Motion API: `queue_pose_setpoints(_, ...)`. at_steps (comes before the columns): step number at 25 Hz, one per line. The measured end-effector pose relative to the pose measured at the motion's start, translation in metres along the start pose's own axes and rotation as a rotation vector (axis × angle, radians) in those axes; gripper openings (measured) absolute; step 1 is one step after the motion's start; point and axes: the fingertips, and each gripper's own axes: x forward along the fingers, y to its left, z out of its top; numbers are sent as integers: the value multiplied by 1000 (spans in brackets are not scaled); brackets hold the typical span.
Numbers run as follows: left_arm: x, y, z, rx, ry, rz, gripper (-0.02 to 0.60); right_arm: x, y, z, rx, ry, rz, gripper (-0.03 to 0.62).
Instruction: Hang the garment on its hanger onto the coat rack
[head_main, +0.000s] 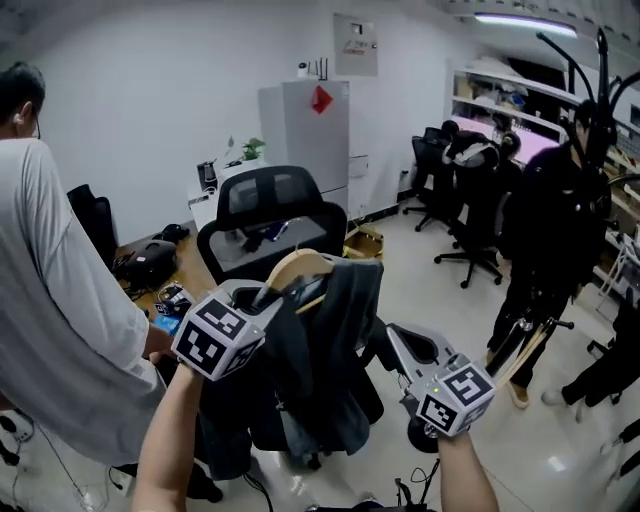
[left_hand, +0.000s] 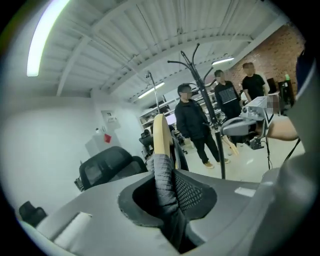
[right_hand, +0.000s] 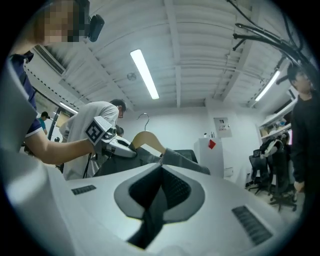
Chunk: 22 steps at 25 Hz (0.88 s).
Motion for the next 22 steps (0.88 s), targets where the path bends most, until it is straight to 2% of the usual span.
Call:
queue_pose_setpoints(5, -19, -25, 59, 96, -107, -128, 69, -32, 3, 35, -47, -46, -116, 12)
queue_pose_setpoints(9, -20, -58, 95, 152, -199, -260, 69, -74, 1, 55, -80, -77, -248, 12)
queue_pose_setpoints(17, -25, -153, 168, 286, -366, -554, 71, -175, 8, 83, -155, -100, -512, 12)
queue_pose_setpoints(22, -18, -231, 213, 333, -442, -733, 71, -239, 11, 97, -184, -91, -671, 12)
